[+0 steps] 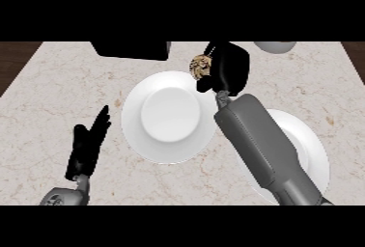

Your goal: Pick the cupcake from the plate and place it in the plate

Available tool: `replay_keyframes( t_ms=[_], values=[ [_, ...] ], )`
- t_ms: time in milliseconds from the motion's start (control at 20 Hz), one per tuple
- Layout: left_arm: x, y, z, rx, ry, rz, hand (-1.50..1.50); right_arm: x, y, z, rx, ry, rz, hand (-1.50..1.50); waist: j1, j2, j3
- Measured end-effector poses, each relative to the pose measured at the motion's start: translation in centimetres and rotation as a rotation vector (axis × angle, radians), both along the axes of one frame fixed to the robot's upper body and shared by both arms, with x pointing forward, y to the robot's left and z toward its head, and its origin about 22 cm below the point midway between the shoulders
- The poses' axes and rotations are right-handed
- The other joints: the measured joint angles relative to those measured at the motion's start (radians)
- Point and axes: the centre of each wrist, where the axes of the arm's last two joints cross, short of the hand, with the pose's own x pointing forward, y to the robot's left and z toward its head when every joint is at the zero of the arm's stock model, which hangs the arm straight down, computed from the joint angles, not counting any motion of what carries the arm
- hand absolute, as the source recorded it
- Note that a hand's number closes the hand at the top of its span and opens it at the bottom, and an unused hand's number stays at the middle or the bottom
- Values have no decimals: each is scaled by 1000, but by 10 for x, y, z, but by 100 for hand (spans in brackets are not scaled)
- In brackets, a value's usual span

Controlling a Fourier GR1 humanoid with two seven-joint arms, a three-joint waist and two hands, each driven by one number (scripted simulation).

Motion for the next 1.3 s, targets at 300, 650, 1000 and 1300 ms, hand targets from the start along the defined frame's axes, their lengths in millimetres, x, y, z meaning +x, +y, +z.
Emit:
replay_keyframes(
  t_ms=[300,650,1000,1300],
  values=[
    [6,-6,4,-1,-16,-22,0,-1,36,24,-53,-26,-185,150,26,17,4],
    [8,-11,6,-3,-25,-31,0,-5,53,17,-129,14,-235,150,27,28,7],
    [9,-9,5,-6,-32,-18,0,-4,44,-10,-67,177,-239,150,16,35,10],
    [8,-7,4,-10,-34,-16,0,-8,35,-39,55,377,-220,-150,15,39,11]
  ],
)
